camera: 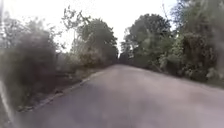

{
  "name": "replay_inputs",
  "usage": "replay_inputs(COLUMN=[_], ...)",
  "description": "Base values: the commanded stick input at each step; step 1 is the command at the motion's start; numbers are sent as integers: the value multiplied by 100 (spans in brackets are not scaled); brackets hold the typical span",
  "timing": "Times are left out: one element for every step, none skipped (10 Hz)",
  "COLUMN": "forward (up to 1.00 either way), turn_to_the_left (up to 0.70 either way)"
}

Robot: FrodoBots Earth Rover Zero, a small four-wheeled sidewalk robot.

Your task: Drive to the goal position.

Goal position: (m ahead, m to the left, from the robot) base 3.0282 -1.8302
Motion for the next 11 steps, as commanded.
replay_inputs(forward=[70,70,70,70,70,70,70,70,70,70,70], turn_to_the_left=[0,0,0,0,0,0,0,0,0,0,0])
